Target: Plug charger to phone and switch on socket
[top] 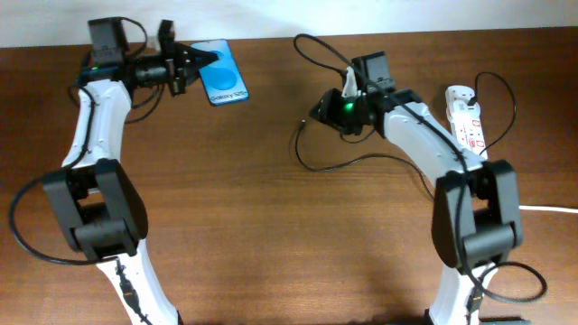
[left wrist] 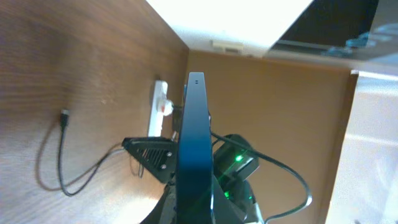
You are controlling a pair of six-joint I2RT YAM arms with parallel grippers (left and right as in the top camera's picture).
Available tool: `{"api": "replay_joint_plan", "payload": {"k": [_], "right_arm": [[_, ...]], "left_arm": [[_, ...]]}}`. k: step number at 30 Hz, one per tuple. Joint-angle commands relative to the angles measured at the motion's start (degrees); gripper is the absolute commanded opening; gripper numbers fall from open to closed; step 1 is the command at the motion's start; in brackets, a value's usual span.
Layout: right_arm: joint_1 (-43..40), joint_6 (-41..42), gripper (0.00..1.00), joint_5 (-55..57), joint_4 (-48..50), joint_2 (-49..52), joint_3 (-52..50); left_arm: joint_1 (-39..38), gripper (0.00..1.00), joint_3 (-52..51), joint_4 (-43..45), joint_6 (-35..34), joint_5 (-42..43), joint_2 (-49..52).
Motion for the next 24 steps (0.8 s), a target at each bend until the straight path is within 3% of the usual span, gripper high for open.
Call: {"api": "replay_joint_plan", "payload": {"k": [1,20,24], "right_arm": [[0.63,5.27,0.36,-1.99,1.29,4.17,-0.33],[4.39,10.60,0.36,-1.75,9.64,15.06,-0.33],[4.46,11.28,0.31,-1.51,10.27,16.17,-0.33]], "left_arm": [[0.85,0.00,0.57,0.17,0.94,0.09,-0.46],[0.79,0.00,0.57,0.15,0.94,-2.93,-0.46],[0.79,0.00,0.57,0.13,0.94,-2.91,-0.46]]}}
